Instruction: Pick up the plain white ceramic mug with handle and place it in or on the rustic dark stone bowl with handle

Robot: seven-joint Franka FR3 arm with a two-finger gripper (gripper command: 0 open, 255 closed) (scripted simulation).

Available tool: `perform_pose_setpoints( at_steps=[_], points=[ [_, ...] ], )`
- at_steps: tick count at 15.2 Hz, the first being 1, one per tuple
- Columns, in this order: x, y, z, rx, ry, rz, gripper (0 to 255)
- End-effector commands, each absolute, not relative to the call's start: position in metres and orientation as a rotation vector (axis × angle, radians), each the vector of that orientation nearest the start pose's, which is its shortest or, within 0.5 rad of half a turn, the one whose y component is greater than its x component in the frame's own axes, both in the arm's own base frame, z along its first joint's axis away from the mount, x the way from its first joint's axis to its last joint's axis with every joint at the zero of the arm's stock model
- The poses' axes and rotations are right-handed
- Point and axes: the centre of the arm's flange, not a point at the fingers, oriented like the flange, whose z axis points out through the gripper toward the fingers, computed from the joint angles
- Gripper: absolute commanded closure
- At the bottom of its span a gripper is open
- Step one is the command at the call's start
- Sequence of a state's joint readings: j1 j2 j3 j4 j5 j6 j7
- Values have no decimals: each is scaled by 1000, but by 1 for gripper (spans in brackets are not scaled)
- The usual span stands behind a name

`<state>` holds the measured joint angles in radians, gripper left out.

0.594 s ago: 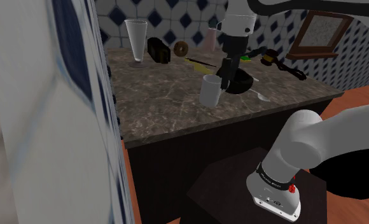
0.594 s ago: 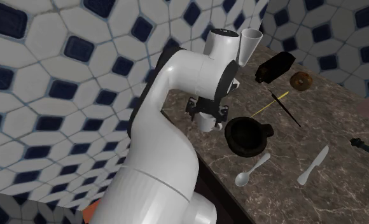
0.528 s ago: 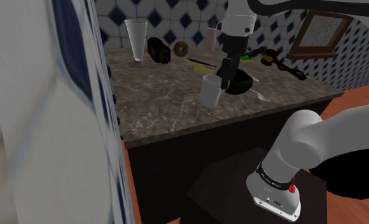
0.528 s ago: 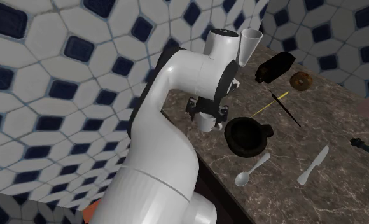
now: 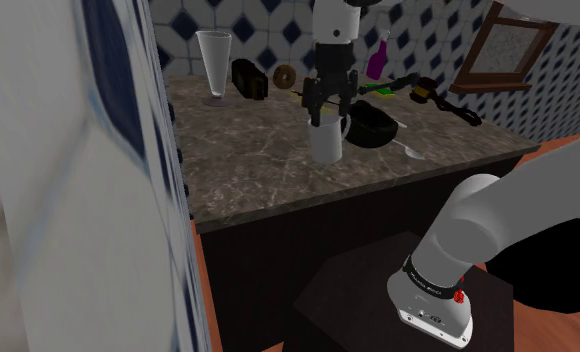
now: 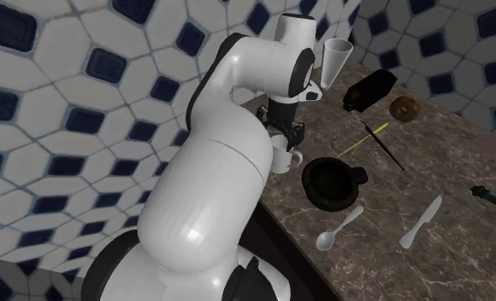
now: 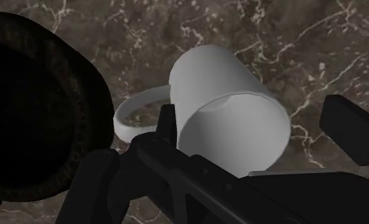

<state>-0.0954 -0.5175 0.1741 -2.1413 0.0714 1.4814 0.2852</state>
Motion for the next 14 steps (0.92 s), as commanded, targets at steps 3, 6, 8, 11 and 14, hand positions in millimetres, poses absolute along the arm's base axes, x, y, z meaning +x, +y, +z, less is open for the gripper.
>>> perform_pose_setpoints(
  at_steps=[3,6,8,11,14],
  points=[
    [376,61,558,-3110,388,268,0],
    [374,61,545,-3110,388,268,0],
    [374,61,545,-3110,388,268,0],
    [374,61,545,-3110,388,268,0],
    [374,61,545,-3110,388,268,0]
  ],
)
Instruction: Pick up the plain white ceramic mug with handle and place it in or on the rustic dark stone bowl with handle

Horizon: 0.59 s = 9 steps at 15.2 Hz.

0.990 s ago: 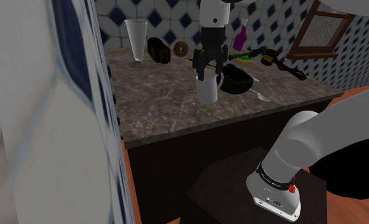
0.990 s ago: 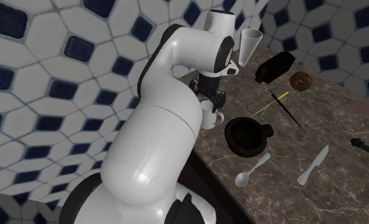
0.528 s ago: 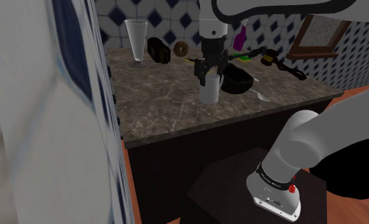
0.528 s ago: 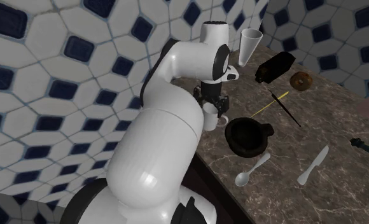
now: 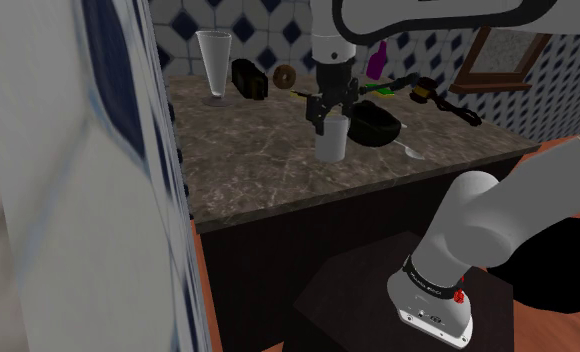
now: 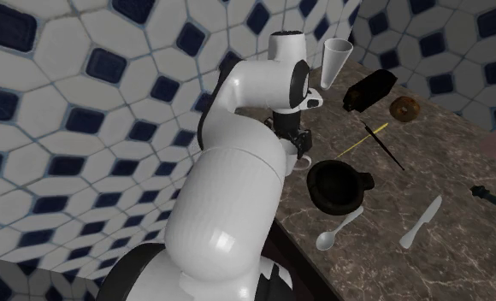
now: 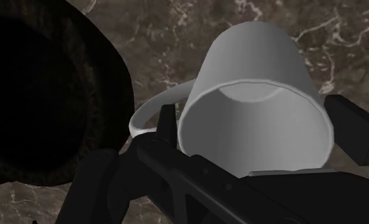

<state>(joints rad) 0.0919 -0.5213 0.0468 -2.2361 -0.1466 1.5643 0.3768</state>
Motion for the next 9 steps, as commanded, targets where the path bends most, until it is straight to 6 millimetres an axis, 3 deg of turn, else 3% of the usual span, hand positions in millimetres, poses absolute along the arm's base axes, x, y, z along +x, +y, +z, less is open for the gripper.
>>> perform_pose_setpoints(
  at_steps=[1,2,3,4,5,7,9],
  points=[
    [373,64,548,-3110,387,270,255],
    [374,69,554,-3110,384,271,255],
    [378,69,540,-3110,395,273,255],
    [372,70,549,-3110,385,273,255],
    [373,62,541,-3109,392,267,255],
    [362,85,550,-3111,382,280,255],
    [358,86,549,-3113,381,279,255]
  ],
)
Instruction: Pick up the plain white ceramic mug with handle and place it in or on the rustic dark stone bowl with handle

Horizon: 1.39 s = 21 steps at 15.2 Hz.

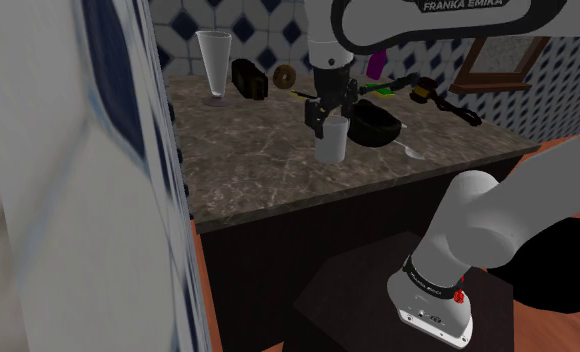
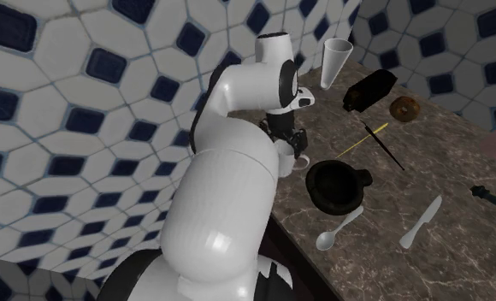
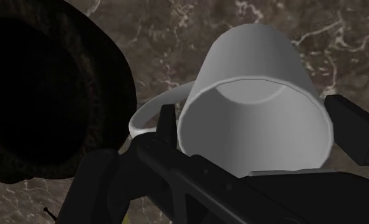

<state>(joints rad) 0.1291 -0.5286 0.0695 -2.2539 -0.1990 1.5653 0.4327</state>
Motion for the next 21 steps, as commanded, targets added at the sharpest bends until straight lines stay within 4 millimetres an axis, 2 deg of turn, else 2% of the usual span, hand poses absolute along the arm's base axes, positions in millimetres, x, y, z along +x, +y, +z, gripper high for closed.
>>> perform_pose_setpoints(
  at_steps=[1,21],
  points=[
    [374,61,545,-3110,388,268,255],
    [374,61,651,-3110,388,268,255]
  ],
)
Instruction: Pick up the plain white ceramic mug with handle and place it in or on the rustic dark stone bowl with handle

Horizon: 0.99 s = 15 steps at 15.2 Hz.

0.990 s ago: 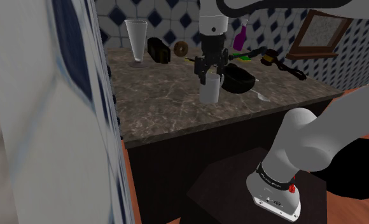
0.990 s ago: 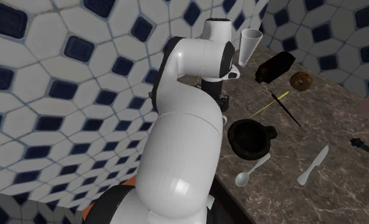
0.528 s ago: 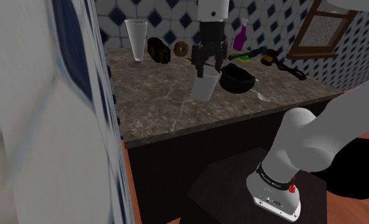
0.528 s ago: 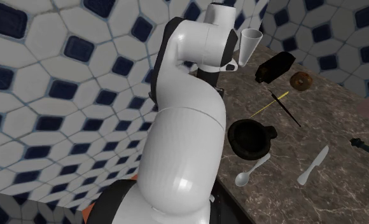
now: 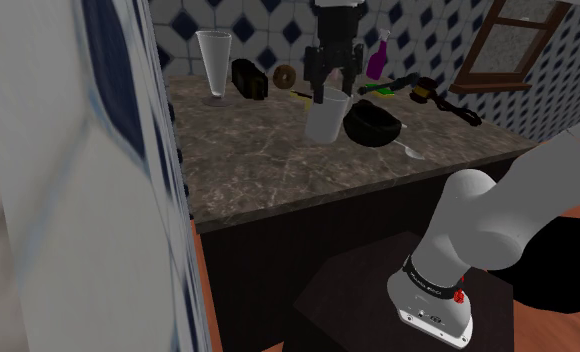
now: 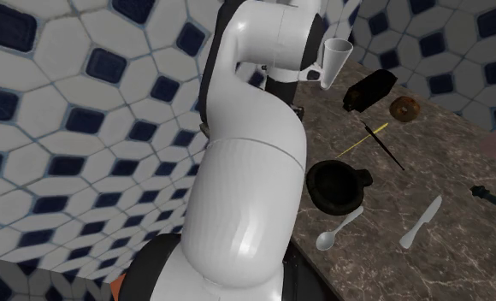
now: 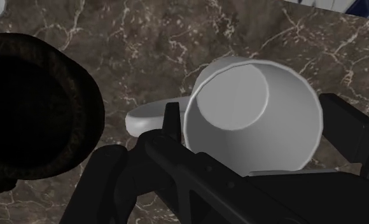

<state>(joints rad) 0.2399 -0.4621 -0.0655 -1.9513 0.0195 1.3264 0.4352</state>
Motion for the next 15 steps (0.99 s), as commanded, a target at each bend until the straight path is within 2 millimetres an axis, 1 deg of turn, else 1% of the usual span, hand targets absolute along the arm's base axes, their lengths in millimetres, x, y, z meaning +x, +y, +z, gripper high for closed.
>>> perform_pose_setpoints(
  at_steps=[1,12,13,15],
  points=[
    [374,61,656,-3110,388,268,255],
    [374,61,714,-3110,388,268,255],
    [374,61,716,-3110,388,268,255],
    [369,35,719,-3110,388,268,255]
  ],
)
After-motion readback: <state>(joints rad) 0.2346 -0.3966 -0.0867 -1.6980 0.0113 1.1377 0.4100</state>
